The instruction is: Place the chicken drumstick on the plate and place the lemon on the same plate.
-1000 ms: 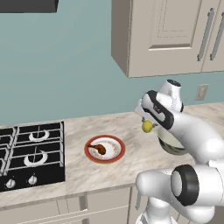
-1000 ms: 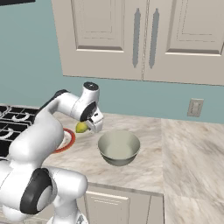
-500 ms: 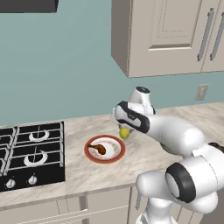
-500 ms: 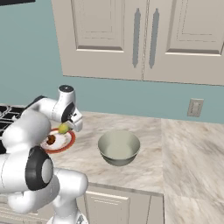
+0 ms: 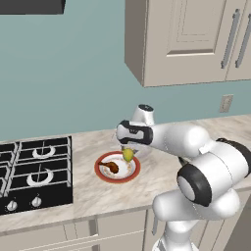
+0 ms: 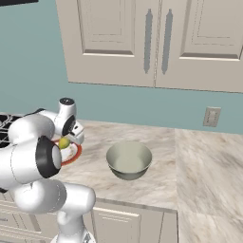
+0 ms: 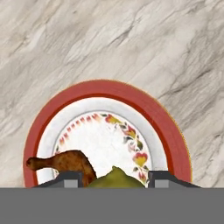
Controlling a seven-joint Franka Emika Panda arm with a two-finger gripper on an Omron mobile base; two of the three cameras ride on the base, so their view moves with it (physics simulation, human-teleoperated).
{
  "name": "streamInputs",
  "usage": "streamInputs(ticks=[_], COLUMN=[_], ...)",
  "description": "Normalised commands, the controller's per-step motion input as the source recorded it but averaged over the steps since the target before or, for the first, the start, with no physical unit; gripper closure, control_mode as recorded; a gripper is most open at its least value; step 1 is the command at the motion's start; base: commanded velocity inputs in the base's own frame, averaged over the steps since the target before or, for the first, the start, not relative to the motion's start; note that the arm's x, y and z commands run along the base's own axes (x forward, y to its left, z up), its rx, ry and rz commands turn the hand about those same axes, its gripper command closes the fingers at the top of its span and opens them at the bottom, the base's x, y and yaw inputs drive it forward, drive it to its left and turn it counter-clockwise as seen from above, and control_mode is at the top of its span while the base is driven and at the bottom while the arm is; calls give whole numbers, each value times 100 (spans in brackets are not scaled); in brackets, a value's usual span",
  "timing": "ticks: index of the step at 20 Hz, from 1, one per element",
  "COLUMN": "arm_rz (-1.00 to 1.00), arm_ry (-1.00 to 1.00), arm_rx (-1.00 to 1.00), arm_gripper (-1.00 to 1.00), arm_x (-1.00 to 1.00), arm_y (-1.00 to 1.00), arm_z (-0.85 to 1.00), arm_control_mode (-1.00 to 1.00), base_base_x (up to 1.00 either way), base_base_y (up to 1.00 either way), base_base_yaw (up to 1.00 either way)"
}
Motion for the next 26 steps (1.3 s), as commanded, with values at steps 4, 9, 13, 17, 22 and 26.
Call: streamInputs(ticks=[4,9,13,17,22,26], arm_rz=[1,0,0,0,0,0], arm_ry=[0,0,0,0,-2,-1], arm_rx=[-3,-4,-4,0,0,0], arm_gripper=[100,100,-100,-100,-100,-100], arm_x=[0,-4,0,0,0,-2], arm_y=[6,2,8,3,0,-1], arm_z=[-13,-19,-38,-4,23,40], arm_control_mode=[-100,-100,-100,-100,-100,-100], base_base_x=[0,0,0,0,0,0], base_base_y=[0,0,0,0,0,0], base_base_yaw=[0,0,0,0,0,0])
